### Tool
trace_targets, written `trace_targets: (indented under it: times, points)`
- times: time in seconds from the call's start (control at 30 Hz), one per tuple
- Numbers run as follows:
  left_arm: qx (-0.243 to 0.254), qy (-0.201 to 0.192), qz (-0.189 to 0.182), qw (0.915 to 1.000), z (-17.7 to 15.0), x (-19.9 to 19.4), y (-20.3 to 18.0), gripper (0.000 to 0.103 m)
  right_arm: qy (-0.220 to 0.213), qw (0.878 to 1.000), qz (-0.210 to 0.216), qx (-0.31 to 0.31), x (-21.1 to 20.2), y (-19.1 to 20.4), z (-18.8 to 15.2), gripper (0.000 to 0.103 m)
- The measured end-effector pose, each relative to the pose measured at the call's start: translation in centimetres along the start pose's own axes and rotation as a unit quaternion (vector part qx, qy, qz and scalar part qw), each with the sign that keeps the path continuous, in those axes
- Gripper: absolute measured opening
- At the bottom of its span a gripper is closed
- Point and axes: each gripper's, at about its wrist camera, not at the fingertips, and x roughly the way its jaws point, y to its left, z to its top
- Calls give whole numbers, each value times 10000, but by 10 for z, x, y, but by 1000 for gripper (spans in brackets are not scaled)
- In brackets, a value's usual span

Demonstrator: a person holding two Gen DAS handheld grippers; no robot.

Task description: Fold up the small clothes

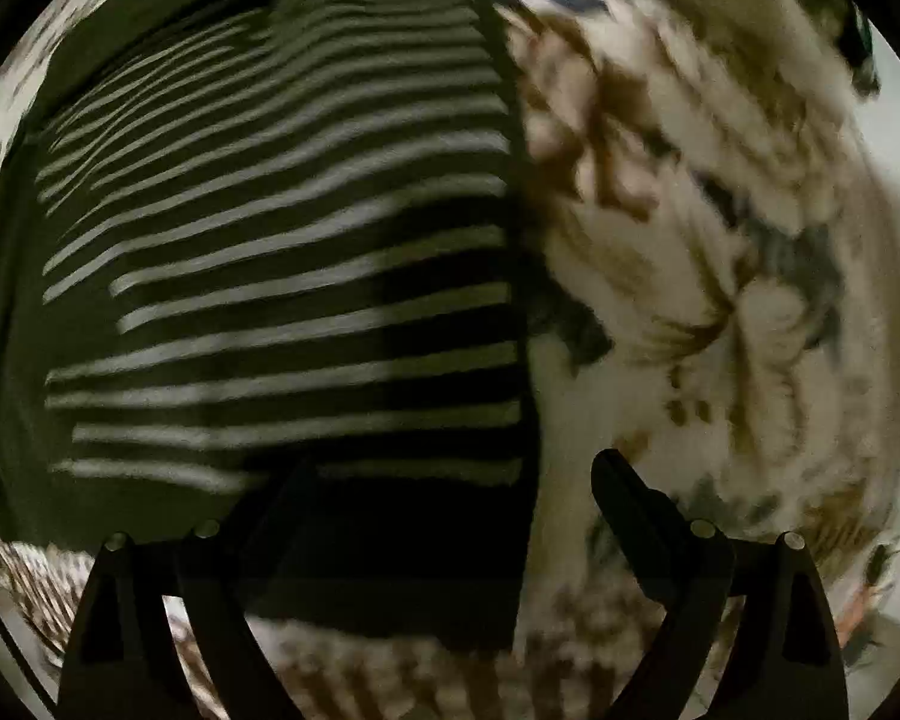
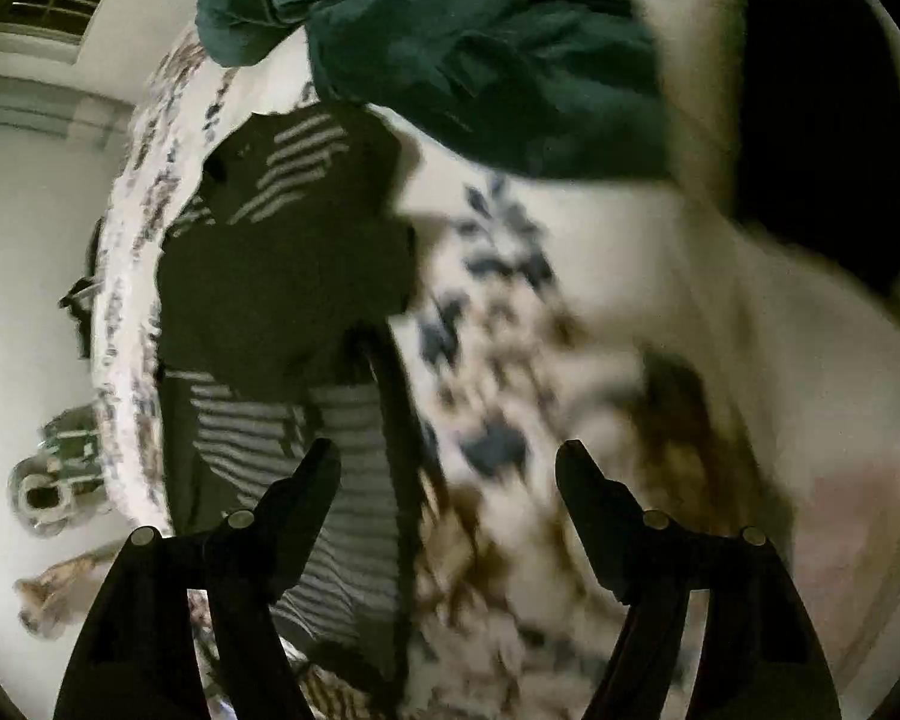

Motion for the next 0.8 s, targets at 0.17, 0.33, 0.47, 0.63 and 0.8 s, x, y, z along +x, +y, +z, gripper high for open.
trace_targets:
  times: [0.17,0.33,0.47,0.63,0.8]
  points:
    - [-80,-240,239,9994,13,15,-5,72,164,9989,420,143,62,5,96,76]
    - [-453,-428,166,9979,22,2,13,5,463,9979,324,329,123,16,150,76]
    - [-897,-708,-116,9934,21,-21,41,4,442,9979,426,210,133,32,159,22]
    - [-1104,-1150,-179,9871,8,-67,67,4,251,9994,225,-48,107,62,158,8]
    - [-1830,-1450,-492,9711,-18,-106,125,4,224,9989,34,-410,75,110,158,8]
